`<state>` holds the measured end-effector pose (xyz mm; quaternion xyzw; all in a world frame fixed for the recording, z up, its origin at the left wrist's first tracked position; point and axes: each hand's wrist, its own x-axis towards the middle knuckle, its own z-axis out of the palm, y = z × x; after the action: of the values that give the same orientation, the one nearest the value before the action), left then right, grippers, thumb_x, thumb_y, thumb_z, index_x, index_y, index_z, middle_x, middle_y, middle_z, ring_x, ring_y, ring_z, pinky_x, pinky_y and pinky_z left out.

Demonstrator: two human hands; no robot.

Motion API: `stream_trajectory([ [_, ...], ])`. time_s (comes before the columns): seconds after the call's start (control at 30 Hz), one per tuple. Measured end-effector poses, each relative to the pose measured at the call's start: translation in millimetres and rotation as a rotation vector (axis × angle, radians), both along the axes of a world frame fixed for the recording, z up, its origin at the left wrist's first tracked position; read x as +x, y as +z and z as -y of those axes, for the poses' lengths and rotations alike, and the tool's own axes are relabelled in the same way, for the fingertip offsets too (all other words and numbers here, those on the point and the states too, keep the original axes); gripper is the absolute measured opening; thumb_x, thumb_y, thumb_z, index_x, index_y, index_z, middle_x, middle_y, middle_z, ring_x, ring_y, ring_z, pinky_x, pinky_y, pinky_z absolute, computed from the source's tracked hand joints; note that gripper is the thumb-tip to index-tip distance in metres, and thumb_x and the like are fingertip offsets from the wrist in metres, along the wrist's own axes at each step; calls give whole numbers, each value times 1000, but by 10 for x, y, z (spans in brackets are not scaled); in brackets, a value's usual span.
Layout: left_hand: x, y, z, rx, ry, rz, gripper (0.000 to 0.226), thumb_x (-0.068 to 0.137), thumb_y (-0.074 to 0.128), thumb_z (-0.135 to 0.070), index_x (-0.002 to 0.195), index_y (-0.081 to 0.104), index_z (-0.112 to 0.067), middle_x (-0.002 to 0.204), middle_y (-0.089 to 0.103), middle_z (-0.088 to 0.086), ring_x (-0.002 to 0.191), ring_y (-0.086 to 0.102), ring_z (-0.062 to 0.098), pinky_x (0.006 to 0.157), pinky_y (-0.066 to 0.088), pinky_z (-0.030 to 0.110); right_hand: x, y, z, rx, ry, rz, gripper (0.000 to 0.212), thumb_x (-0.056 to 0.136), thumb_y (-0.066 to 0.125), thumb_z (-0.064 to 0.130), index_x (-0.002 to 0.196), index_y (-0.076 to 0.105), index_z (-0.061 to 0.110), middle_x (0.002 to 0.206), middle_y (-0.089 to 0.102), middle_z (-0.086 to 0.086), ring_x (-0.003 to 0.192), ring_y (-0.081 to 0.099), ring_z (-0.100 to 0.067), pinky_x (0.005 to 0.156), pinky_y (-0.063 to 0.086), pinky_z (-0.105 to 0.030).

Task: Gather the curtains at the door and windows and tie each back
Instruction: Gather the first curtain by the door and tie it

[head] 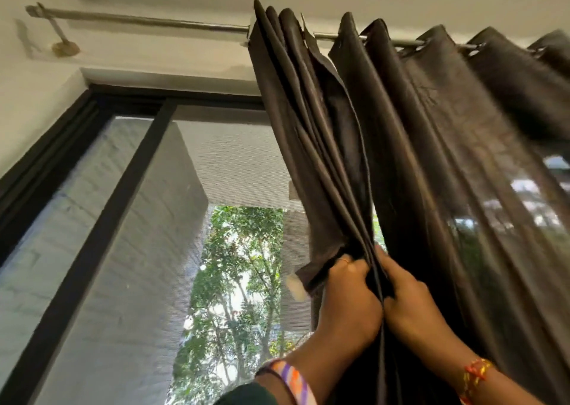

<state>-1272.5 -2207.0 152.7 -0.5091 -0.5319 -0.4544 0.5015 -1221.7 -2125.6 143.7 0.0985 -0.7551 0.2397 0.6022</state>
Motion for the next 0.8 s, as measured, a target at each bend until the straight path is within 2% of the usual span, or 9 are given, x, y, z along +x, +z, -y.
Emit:
stream_trajectory([
  [0.13, -118, -44, 152, 76, -89, 259, 20, 91, 50, -14, 90, 65, -1, 94, 67, 15, 90, 61, 24, 76, 41, 21, -178, -27, 126, 113, 66, 48, 71, 87, 49, 0, 146, 24, 30, 124, 61, -8, 106, 55, -9, 68, 37, -2],
  [0.23, -124, -83, 345, 100, -376, 565, 59, 73, 59, -64, 94, 65, -9, 92, 71, 9, 90, 67, 23, 86, 51, 33, -306, -189, 336, 183, 129, 93, 71, 81, 36, 19, 149, 18, 27, 137, 52, -9, 122, 53, -23, 92, 42, -21],
  [0.27, -99, -91, 417, 151, -386, 622, 61, 66, 66, -65, 93, 62, -10, 90, 71, 6, 86, 68, 22, 83, 53, 33, -328, -269, 413, 197, 166, 111, 73, 75, 34, 22, 148, 22, 25, 133, 55, -8, 119, 55, -25, 96, 45, -30],
  [0.33, -90, -104, 547, 256, -187, 713, 58, 61, 79, -48, 93, 48, -12, 84, 62, -1, 81, 63, 19, 77, 52, 29, -366, -449, 557, 208, 246, 134, 66, 74, 33, 25, 140, 33, 26, 123, 60, 0, 112, 59, -19, 93, 48, -36],
  [0.47, -118, -111, 760, 270, 40, 846, 40, 67, 78, -15, 98, 56, -3, 85, 62, 8, 80, 61, 26, 75, 51, 30, -430, -767, 754, 205, 391, 225, 78, 83, 40, 24, 150, 1, 31, 155, 20, 10, 134, 29, 3, 98, 27, -3],
  [0.53, -178, -134, 839, 216, 147, 863, 36, 72, 69, -6, 106, 61, 1, 94, 64, 13, 87, 61, 29, 75, 50, 30, -487, -903, 811, 153, 428, 293, 86, 83, 46, 39, 143, -16, 38, 155, -17, 15, 142, -6, 3, 111, 12, -13],
  [0.6, -251, -149, 933, 187, 283, 807, 33, 77, 60, -3, 109, 60, 1, 98, 63, 14, 86, 59, 28, 72, 47, 28, -534, -1006, 924, 58, 403, 345, 106, 70, 52, 59, 131, -32, 37, 146, -30, 19, 137, -24, 0, 116, 6, -26],
  [0.7, -399, -147, 1119, 154, 421, 746, 34, 83, 51, -4, 117, 57, -2, 114, 61, 17, 100, 58, 33, 77, 45, 29, -666, -1044, 1147, -131, 380, 353, 135, 43, 54, 72, 137, -33, 29, 150, -27, 12, 140, -22, -6, 117, 8, -33],
  [0.8, -603, -152, 1384, 135, 515, 702, 36, 86, 50, -3, 122, 53, -5, 122, 58, 17, 111, 54, 35, 80, 42, 28, -952, -1042, 1399, -151, 454, 378, 127, 64, 67, 56, 143, -27, 26, 155, -23, 4, 146, 2, -15, 112, 22, -31],
])
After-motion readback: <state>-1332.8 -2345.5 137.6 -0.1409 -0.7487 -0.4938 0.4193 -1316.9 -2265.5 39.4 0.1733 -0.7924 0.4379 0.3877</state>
